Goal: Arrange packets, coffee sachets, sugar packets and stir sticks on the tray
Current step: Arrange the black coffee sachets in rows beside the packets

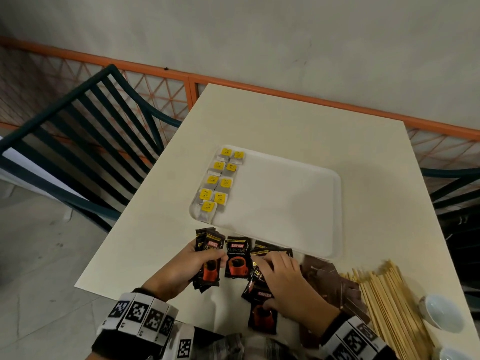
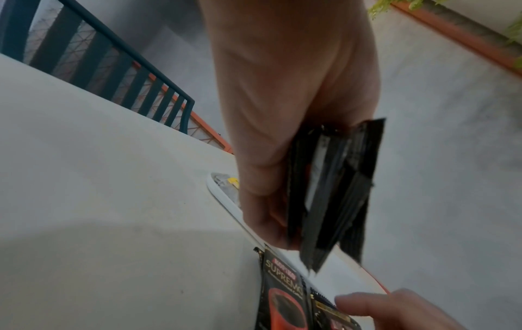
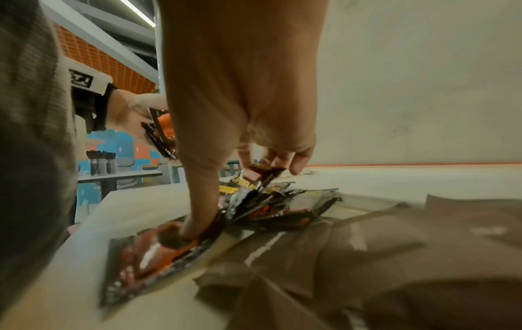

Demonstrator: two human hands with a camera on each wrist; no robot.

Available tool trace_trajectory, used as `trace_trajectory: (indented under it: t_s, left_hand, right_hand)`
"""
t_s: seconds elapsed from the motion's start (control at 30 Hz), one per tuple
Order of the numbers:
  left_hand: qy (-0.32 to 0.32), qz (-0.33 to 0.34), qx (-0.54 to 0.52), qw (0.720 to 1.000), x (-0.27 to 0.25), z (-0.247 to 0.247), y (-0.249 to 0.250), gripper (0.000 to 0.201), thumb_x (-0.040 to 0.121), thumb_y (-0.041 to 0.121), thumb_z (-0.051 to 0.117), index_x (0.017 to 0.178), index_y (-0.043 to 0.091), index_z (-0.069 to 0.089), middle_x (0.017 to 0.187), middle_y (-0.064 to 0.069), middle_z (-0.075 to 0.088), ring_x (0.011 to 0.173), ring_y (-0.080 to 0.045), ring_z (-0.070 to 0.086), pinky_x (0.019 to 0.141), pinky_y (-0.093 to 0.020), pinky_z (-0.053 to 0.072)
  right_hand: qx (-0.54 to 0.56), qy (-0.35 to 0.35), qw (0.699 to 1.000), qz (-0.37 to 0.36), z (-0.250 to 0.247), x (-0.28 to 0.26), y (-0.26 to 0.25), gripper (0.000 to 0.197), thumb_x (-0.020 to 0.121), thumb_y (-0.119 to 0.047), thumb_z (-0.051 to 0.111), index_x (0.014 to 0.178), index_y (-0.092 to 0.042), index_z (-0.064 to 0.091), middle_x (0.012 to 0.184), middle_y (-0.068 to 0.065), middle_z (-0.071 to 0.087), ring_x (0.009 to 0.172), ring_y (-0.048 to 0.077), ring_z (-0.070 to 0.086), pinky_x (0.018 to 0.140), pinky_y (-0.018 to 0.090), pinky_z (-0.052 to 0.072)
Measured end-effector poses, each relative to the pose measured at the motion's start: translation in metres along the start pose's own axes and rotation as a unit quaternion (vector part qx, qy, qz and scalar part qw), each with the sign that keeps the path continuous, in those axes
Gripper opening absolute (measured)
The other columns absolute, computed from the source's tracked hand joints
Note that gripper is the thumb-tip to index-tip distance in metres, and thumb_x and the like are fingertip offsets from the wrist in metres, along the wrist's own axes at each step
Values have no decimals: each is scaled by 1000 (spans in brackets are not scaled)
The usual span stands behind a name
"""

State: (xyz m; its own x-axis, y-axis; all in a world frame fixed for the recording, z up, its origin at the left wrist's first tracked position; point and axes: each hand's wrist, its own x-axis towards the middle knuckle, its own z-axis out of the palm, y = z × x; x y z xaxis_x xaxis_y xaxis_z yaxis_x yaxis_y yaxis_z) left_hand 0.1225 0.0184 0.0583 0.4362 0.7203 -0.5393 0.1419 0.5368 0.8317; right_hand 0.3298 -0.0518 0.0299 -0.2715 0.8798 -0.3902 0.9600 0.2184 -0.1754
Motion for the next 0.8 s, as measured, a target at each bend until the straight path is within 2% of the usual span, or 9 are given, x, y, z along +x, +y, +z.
trace_trajectory:
  t_s: [0.13,0.23,0.33,0.43,0.53,0.6,0.67,0.73,0.8]
  left_hand:
    - [5,3,22,1000,2,2,0,14,91,9,52,82,2,61,74,-9,61,71,-16,59,71,-27,48]
    - [-3,8,31,999,4,2,1,11,91,12,54,88,3,59,75,-7,63,74,-16,60,71,-27,49]
    - [-26,11,29,999,8,4,9,16,88,21,58,91,6,59,78,-5,64,73,-9,63,66,-23,51]
    - [-65,21,23,997,12,6,19,45,71,46,71,96,10,60,83,1,69,81,-9,67,70,-24,53]
    - [-90,20,22,995,18,7,29,63,61,55,71,107,12,60,99,-6,70,94,-17,66,82,-31,53]
    - [-118,-1,-18,993,22,7,37,75,53,62,77,110,15,61,102,-8,71,95,-20,68,77,-31,54]
    - [-143,-38,-87,985,25,5,46,71,58,61,73,113,16,62,105,-12,70,96,-24,68,75,-33,56]
    - [-158,-54,-145,975,26,0,58,51,71,55,59,103,17,70,101,-17,70,91,-26,69,78,-36,57]
    - [-166,-55,-176,969,28,-6,66,43,73,52,58,92,17,75,95,-18,71,86,-27,69,77,-38,57]
  right_hand:
    - [29,40,998,-26,-2,1,2,49,89,-20,56,134,-17,36,133,5,35,119,21,38,101,30,30]
    - [79,22,996,-46,-5,0,5,44,91,-10,52,132,-19,38,136,3,35,119,18,42,100,26,35]
    - [185,1,982,-41,-25,-5,8,42,92,-7,48,129,-24,39,136,-4,38,122,10,40,103,22,35]
    - [308,13,951,-40,-62,-8,6,37,91,-13,52,120,-31,39,121,-6,53,106,6,55,88,19,46]
    - [421,50,904,-59,-95,1,0,39,86,-16,62,114,-33,40,101,-6,64,87,7,66,75,19,52]
    - [452,80,887,-61,-108,13,-5,43,83,-14,66,112,-35,42,95,-7,65,86,7,66,78,20,52]
    - [458,115,880,-51,-116,26,-10,45,81,-13,68,113,-36,45,101,-8,63,88,11,66,80,23,53]
    - [427,143,892,-39,-121,40,-16,46,81,-17,69,119,-33,49,110,-11,54,96,10,61,84,17,51]
    - [351,165,921,-42,-122,50,-22,52,83,-25,67,131,-29,48,121,-15,45,114,3,45,95,9,36]
